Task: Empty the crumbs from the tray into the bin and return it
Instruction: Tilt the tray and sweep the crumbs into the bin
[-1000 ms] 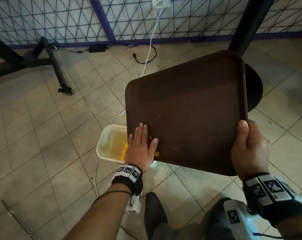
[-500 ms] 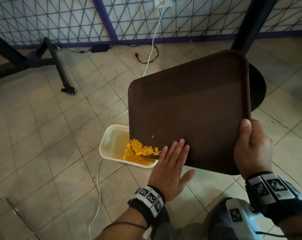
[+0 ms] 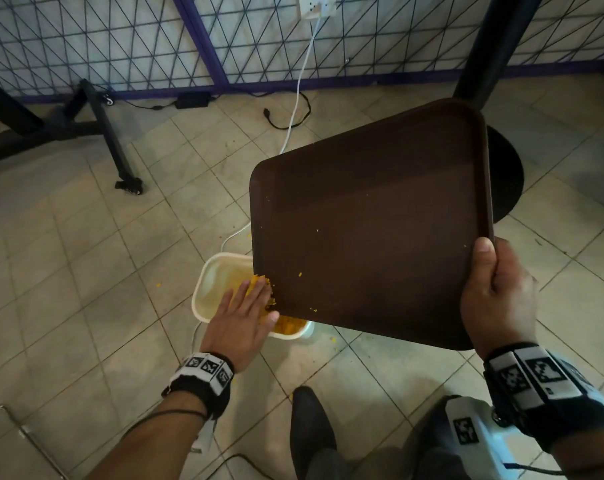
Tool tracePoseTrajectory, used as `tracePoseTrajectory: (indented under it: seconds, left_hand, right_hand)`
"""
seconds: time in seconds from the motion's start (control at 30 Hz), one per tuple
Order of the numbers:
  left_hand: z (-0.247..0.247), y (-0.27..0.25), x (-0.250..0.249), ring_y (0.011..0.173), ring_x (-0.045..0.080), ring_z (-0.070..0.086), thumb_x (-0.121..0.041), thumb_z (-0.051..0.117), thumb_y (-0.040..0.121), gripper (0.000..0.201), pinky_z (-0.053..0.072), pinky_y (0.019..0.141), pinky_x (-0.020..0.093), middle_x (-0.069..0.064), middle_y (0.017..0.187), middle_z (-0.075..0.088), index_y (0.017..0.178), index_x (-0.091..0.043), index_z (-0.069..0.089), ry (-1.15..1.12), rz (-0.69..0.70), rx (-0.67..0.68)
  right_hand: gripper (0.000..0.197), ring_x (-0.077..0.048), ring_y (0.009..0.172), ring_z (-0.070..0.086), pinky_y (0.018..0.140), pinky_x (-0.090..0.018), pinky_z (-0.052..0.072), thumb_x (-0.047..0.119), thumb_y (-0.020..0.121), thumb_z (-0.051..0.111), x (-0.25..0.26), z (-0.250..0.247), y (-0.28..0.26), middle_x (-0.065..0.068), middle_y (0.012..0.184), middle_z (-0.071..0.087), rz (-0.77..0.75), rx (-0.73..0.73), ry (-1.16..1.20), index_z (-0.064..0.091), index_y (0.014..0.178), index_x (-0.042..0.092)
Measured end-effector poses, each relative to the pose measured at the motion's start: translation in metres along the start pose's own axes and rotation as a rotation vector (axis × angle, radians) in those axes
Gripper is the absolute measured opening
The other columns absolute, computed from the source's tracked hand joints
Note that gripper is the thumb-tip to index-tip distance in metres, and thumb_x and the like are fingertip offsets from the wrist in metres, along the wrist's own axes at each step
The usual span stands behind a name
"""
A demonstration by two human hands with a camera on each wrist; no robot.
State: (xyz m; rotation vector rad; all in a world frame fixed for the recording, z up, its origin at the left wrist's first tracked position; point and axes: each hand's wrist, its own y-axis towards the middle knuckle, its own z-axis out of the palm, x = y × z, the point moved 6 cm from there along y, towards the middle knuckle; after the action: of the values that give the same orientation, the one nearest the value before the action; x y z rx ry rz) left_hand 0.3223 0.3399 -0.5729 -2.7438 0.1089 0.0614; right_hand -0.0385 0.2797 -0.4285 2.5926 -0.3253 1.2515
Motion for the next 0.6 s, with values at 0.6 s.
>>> tracePoseTrajectory:
  seconds: [0.6]
  left_hand:
    - [-0.012,-0.013,-0.045,0.151,0.011,0.003,-0.055,0.013,0.102,0.063,0.007,0.122,0.036,-0.006,0.164,0.006,0.157,-0.024,0.015,-0.305,-0.066,-0.146]
  right_hand:
    - [0.033,-0.013,0.055,0.046,0.050,-0.025,0.034,0.030,0.105,0.032,0.002,0.000,-0.002,0.005,0.063,0.046,-0.012,0.003,0.022,0.052,0.091,0.007]
